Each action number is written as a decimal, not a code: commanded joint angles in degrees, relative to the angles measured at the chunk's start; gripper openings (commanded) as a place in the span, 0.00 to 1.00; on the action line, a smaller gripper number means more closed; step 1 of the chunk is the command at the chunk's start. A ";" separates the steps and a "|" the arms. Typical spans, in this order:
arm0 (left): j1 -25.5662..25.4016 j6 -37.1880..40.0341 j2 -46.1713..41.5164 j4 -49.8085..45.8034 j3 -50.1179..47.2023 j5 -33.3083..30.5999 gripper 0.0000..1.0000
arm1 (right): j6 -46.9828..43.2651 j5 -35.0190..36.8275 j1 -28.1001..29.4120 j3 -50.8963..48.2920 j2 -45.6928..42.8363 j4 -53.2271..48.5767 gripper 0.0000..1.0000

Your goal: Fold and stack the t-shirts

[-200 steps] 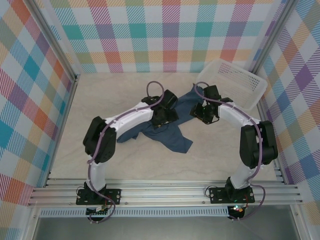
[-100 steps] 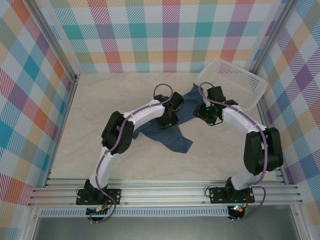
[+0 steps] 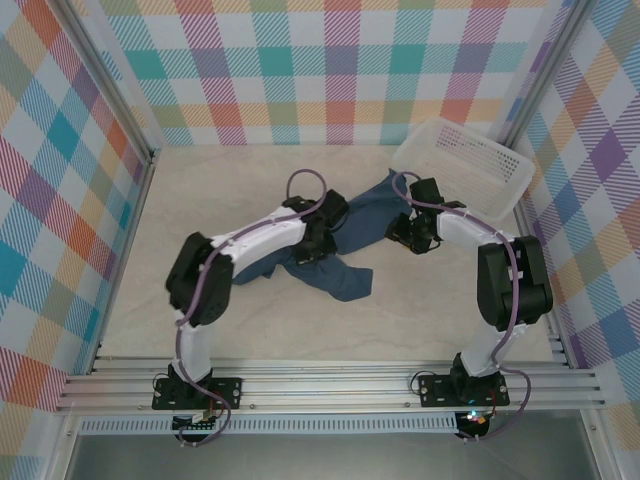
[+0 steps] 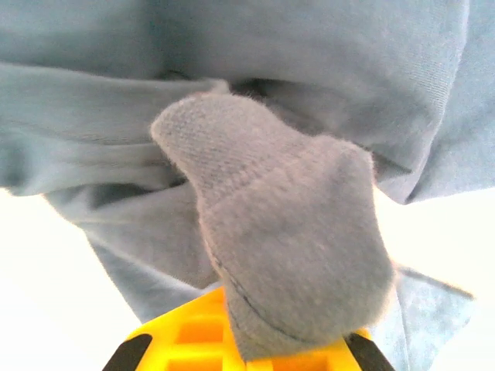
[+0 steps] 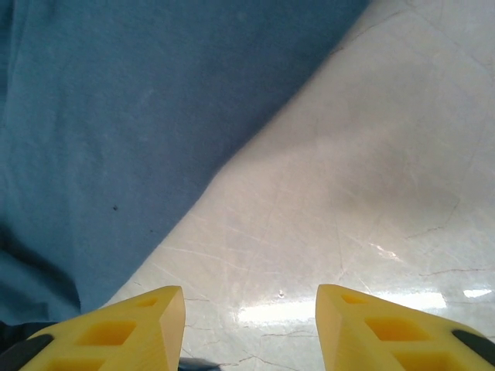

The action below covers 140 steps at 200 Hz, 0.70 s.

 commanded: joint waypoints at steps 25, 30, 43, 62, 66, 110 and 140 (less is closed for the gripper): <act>4.98 -1.03 -18.38 6.81 -11.49 -0.62 0.00 | -2.37 -0.29 1.14 -0.94 -1.44 1.08 0.48; 5.08 -1.46 -19.97 6.98 -12.04 -0.81 0.00 | -2.39 -0.26 1.14 -0.77 -0.94 1.08 0.49; 5.52 -2.81 -23.92 6.35 -13.49 -2.06 0.00 | -2.18 -0.43 1.14 0.31 0.79 1.58 0.52; 6.34 -4.73 -29.82 5.05 -16.11 -3.64 0.00 | -0.97 -0.23 1.22 2.95 3.96 2.48 0.56; 6.50 -5.03 -31.03 4.75 -16.64 -4.00 0.00 | -0.71 -0.11 1.23 3.68 4.66 2.75 0.56; 9.92 -7.56 -45.06 2.51 -21.00 -8.85 0.00 | 2.08 1.36 2.08 13.09 14.61 2.19 0.54; 13.86 -6.81 -49.65 3.89 -19.92 -7.64 0.00 | 4.16 1.55 2.96 16.82 19.77 1.45 0.23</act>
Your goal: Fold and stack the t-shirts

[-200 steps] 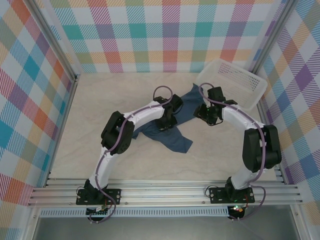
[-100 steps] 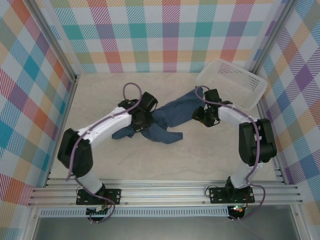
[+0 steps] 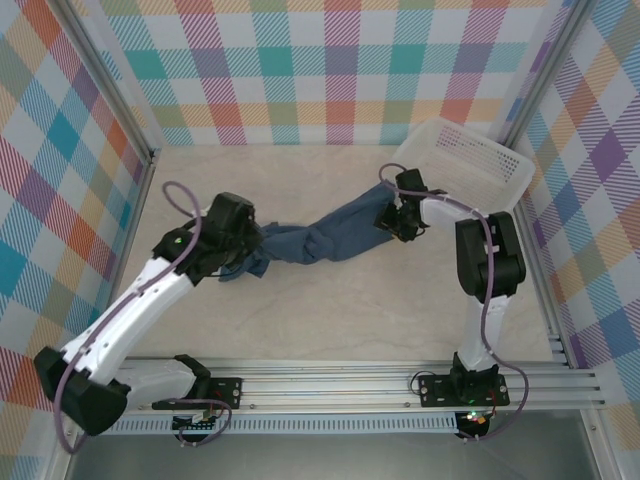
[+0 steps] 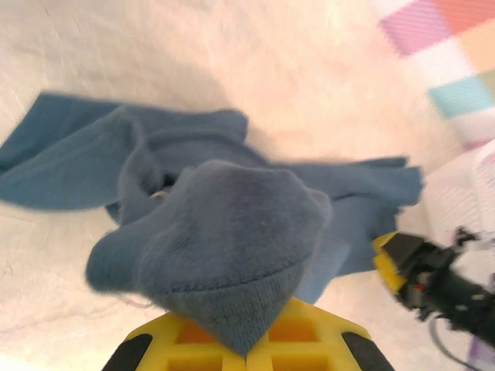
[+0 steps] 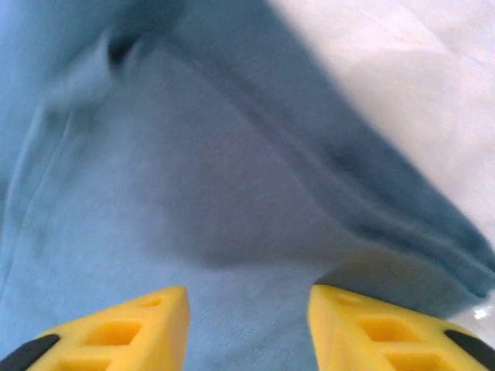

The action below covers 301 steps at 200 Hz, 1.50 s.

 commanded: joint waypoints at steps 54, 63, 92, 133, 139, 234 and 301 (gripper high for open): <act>8.05 3.27 -2.26 -0.08 5.55 2.34 0.00 | 6.31 3.94 2.69 -5.84 -10.85 2.21 0.00; 8.67 3.92 -2.21 -0.24 6.54 2.25 0.00 | 6.25 3.87 2.64 -7.28 -14.11 2.21 0.00; 9.75 6.13 -1.81 1.49 9.30 4.00 0.00 | 4.59 4.47 2.70 -9.95 -22.07 -0.14 0.00; 9.98 7.36 -0.81 4.73 12.21 7.48 0.00 | 6.49 -2.81 4.00 -10.68 -22.49 -2.97 0.33; 9.98 7.43 -0.88 4.68 12.25 7.75 0.00 | 8.16 -3.77 5.47 -11.37 -21.64 -2.48 0.41; 9.96 7.27 -4.12 3.71 9.76 8.40 0.00 | 20.03 6.25 14.11 -1.14 -2.92 -6.63 0.51; 9.98 7.39 -4.68 3.62 9.73 8.15 0.00 | 23.71 4.97 14.20 4.33 5.92 -5.95 0.19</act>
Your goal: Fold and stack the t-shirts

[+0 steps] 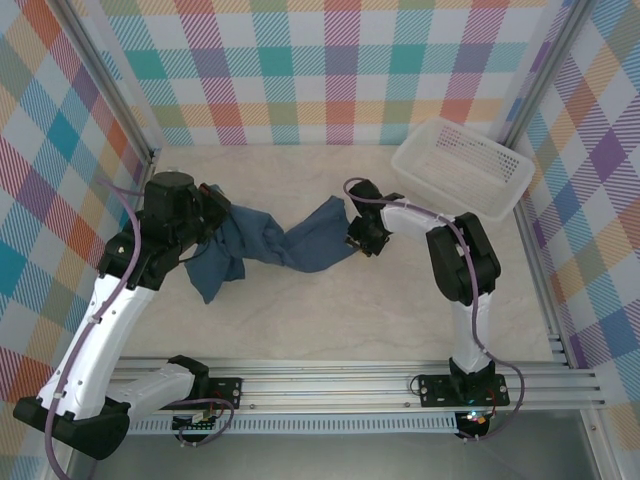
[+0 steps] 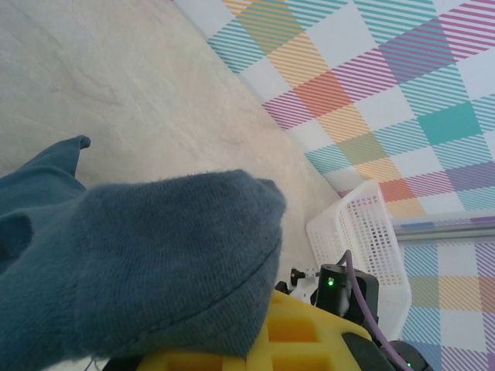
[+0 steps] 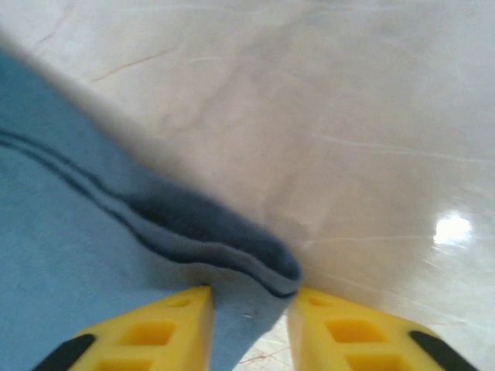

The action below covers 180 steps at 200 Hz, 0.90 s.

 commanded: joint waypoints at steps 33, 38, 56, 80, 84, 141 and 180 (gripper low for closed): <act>0.58 1.70 -1.21 -0.15 1.41 -0.19 0.00 | 0.72 2.97 0.24 1.79 0.93 5.51 0.00; 0.57 1.92 -1.21 -0.36 1.77 -0.47 0.00 | 0.11 3.48 0.21 2.11 -0.13 5.51 0.00; 0.58 2.70 -1.26 -0.80 2.89 -1.54 0.00 | -2.07 5.00 -0.07 3.20 -4.75 5.02 0.00; 0.72 4.00 -0.84 -0.77 5.21 -3.16 0.00 | -4.16 6.68 -1.26 3.06 -12.38 4.04 0.00; 0.75 4.31 -0.72 -0.62 5.78 -3.38 0.00 | -4.55 7.00 -1.54 3.06 -13.63 3.73 0.00; 1.00 8.71 0.37 2.64 12.72 -6.73 0.00 | -11.56 7.81 -6.22 4.76 -28.38 0.47 0.00; 0.94 11.53 -3.17 4.80 13.97 -11.05 0.00 | -14.59 10.08 -8.00 5.17 -37.26 -1.65 0.00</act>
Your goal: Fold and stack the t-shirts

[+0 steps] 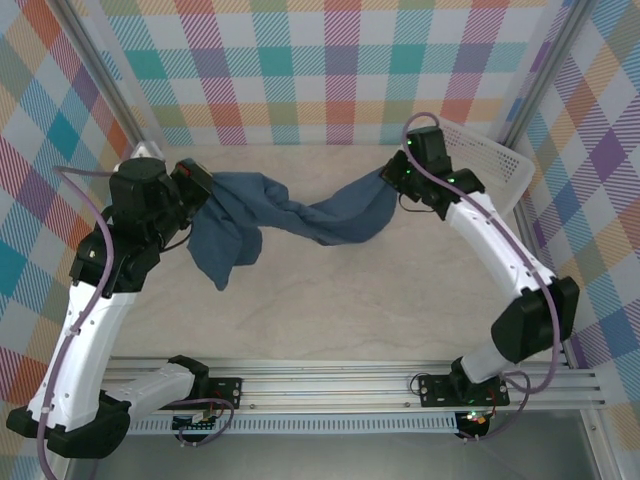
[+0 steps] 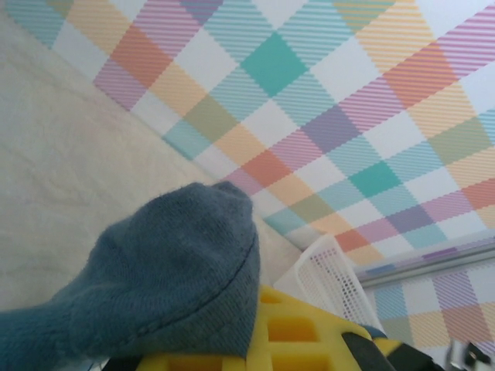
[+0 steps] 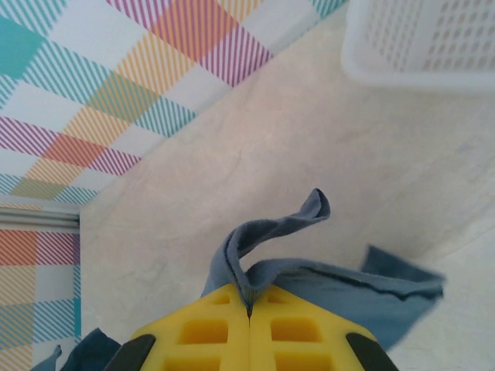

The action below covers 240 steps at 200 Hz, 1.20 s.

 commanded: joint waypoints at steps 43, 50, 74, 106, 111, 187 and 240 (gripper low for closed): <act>0.84 9.00 -6.95 4.48 0.35 -3.51 0.00 | -4.84 4.75 -0.82 0.66 -12.06 -8.07 0.00; 0.84 9.37 -7.59 4.38 -0.87 -3.37 0.00 | -4.30 4.32 -0.78 -0.09 -13.04 -8.58 0.00; 0.85 10.20 -8.99 4.60 -4.85 -3.03 0.00 | -2.33 3.25 -0.77 -3.13 -16.72 -10.48 0.00; 0.85 10.25 -9.23 4.70 -5.74 -1.59 0.00 | -2.11 2.86 -0.09 -5.76 -20.45 -12.07 0.00; 0.85 10.27 -9.29 4.65 -5.58 -1.20 0.00 | -2.38 3.21 0.05 -6.15 -21.04 -11.98 0.00; 0.85 9.00 -13.62 5.13 -8.67 -2.81 0.00 | -3.77 4.29 0.28 -7.72 -24.07 -7.74 0.00; 11.40 -0.89 10.46 2.90 -5.51 -3.99 0.00 | -2.24 -3.95 -2.27 4.50 8.64 -3.76 0.00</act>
